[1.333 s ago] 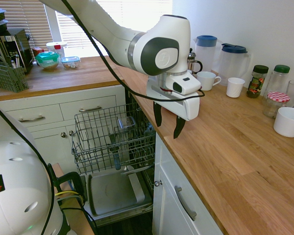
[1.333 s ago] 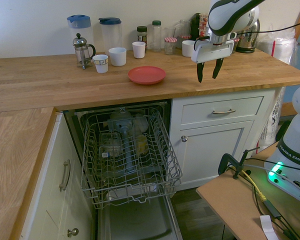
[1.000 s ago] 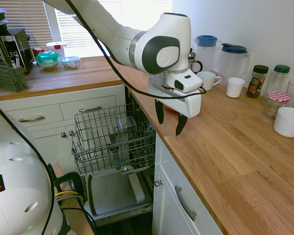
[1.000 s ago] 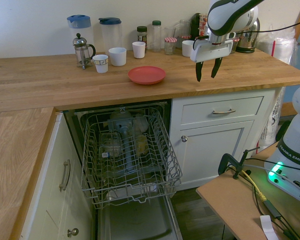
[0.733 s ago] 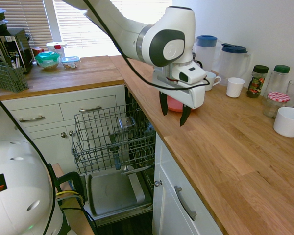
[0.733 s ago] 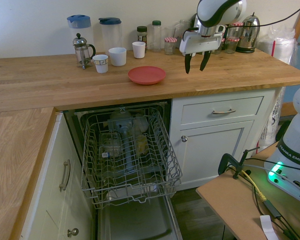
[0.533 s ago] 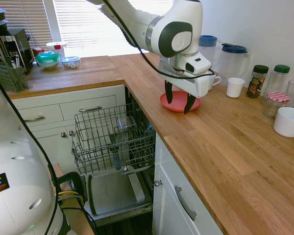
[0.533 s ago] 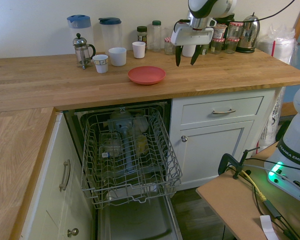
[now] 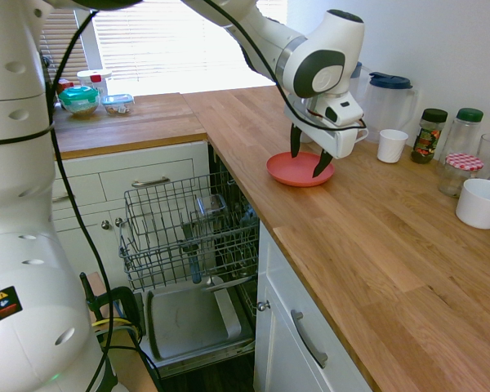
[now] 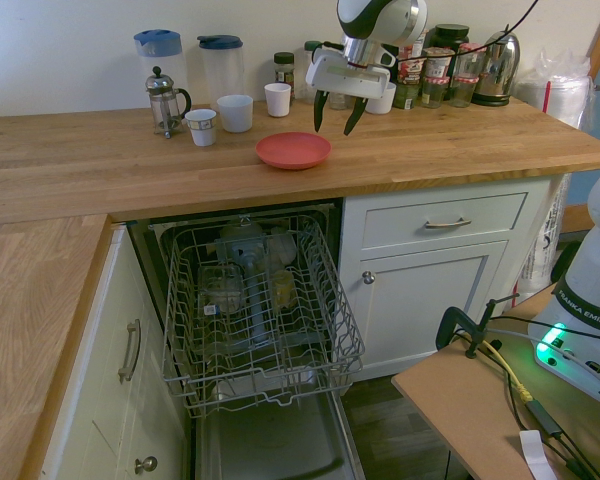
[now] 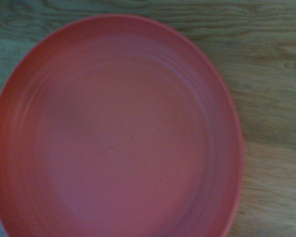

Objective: Put the plate in the dishwasher

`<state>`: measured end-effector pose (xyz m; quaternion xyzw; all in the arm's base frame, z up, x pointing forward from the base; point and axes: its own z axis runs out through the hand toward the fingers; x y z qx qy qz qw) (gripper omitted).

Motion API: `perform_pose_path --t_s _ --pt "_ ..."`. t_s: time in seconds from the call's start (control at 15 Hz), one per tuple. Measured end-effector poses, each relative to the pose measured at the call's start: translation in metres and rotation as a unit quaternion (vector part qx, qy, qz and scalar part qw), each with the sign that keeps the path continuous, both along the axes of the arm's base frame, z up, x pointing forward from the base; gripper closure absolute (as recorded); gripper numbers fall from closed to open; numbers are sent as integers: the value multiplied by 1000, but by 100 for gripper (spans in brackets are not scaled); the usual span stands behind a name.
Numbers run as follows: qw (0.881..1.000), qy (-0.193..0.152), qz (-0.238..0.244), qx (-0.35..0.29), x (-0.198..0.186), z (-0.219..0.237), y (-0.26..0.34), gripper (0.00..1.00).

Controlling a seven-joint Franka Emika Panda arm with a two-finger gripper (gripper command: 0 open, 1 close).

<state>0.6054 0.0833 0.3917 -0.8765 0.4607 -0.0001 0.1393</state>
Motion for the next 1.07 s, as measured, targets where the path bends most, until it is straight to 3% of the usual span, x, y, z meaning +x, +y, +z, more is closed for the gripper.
perform_pose_path --t_s 0.67,0.73,1.07 --pt "996 13 -89 15 15 -29 -5 0" --pt "996 13 -92 14 16 -30 -7 100" --pt "995 11 -95 15 24 -33 -9 100"
